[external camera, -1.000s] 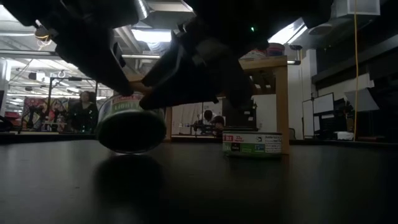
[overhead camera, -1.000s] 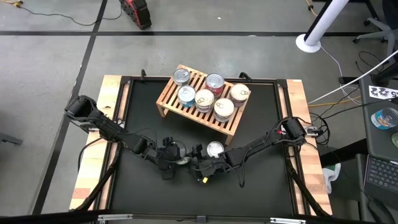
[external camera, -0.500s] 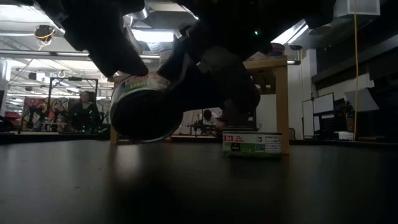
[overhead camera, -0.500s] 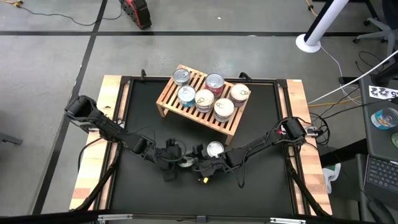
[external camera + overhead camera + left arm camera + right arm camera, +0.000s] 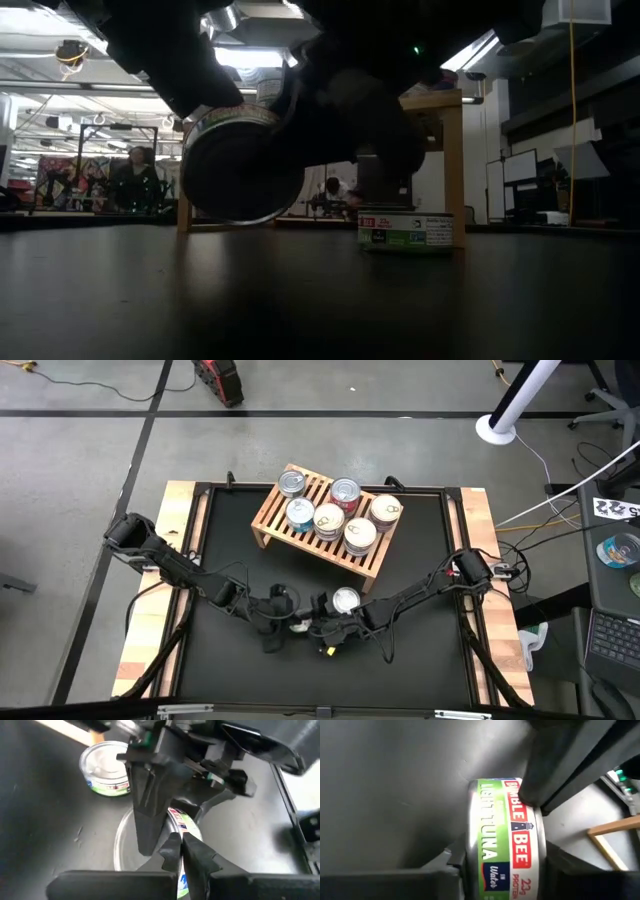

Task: Stack canned seafood by type on shelf
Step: Put the green tuna can aligned with the other green tuna can on the shelf

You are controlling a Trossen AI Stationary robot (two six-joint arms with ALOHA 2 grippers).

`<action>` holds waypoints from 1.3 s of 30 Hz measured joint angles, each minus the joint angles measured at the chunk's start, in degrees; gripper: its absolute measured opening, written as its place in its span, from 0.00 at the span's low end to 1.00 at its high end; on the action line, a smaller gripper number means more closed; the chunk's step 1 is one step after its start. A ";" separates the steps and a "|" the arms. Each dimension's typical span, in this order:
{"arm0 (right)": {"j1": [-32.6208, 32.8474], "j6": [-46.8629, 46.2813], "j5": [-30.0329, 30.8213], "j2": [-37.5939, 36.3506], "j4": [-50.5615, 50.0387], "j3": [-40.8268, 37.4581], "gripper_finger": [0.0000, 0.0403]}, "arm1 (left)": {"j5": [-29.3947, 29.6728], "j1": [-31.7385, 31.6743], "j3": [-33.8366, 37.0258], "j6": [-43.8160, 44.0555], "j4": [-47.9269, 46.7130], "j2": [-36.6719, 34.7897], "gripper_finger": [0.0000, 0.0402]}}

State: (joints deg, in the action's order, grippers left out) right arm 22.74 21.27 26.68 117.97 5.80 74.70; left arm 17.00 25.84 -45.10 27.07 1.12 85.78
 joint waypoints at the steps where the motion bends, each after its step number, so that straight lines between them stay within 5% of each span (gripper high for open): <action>1: 0.00 -0.92 -0.72 0.00 -0.01 0.00 0.32 | -0.58 -0.04 -0.01 -1.34 0.00 0.00 0.04; 15: 0.00 -18.18 -4.75 0.00 0.52 0.00 0.36 | -1.58 0.01 -0.04 -9.66 -0.46 0.00 0.48; 21: 0.00 -27.74 -4.67 0.00 2.58 0.00 0.31 | -1.56 0.01 -0.04 -12.42 -0.52 0.00 0.59; 30: 0.04 -28.50 -4.79 0.00 7.61 0.00 0.36 | -1.27 0.01 -0.04 -13.96 -2.69 0.00 0.59; 39: 0.02 -29.71 -3.82 0.04 7.10 -0.07 0.37 | -0.45 0.03 -0.04 -13.98 -4.35 -0.02 0.34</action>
State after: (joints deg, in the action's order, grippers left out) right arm 22.76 -8.44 22.86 118.02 12.90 74.63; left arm 16.54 25.87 -45.15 13.08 -3.22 85.76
